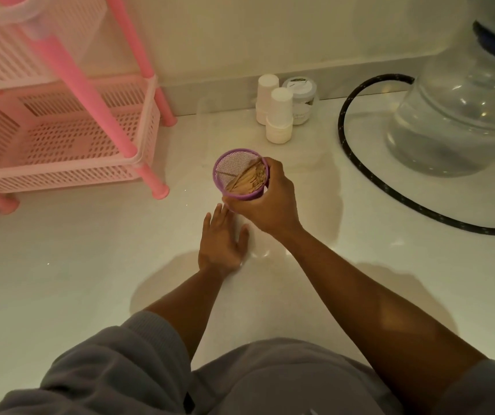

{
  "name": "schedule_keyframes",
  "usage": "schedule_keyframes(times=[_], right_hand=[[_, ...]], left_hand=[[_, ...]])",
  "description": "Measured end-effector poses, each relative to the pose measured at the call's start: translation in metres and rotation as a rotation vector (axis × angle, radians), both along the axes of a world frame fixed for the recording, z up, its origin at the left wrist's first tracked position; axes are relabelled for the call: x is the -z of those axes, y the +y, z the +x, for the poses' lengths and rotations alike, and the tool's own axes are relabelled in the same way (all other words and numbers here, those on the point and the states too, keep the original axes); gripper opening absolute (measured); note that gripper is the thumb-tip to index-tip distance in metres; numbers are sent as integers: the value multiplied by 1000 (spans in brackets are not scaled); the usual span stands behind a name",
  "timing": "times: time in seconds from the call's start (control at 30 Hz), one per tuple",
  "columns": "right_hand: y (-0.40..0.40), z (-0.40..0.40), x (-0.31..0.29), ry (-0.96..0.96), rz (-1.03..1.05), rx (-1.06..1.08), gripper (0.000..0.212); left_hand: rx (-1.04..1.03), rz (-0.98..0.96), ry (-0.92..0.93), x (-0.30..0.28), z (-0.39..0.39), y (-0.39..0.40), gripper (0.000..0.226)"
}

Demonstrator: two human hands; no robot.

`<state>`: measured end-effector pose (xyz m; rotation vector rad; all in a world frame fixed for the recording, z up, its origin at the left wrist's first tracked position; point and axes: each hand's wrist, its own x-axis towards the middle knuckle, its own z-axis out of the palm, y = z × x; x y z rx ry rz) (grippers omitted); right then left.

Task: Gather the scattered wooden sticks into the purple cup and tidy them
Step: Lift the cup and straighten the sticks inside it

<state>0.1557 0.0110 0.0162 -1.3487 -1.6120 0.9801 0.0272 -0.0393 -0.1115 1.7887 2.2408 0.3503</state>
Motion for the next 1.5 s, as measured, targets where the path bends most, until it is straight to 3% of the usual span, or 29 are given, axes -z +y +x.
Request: schedule_keyframes(times=[0.07,0.17,0.37,0.7,0.87,1.0,1.17,1.5], right_hand=[[5,7,4,56,-16,76,89],[8,13,3,-16,-45,5,90],[10,11,-1,57,-50,72,89],[10,4,-3,22,-50,45,88],[0,-9,-8,82,72,105,91],[-8,-11,6,34,6,90,91],[-15,-17,1,84,141,116,91],[-17,-13,5,9,131,146,89]], left_hand=[[24,30,30,-1,2,-3,71],[5,7,15,-5,3,-3,71],[10,-7,38,-4,3,-3,69],[-6,-8,25,0,4,-1,69],[-13,-8,27,8,-2,3,71],[6,48,-28,3,0,2,65],[-17,12,-47,-2,2,2,66],[-16,17,-37,4,0,4,69]])
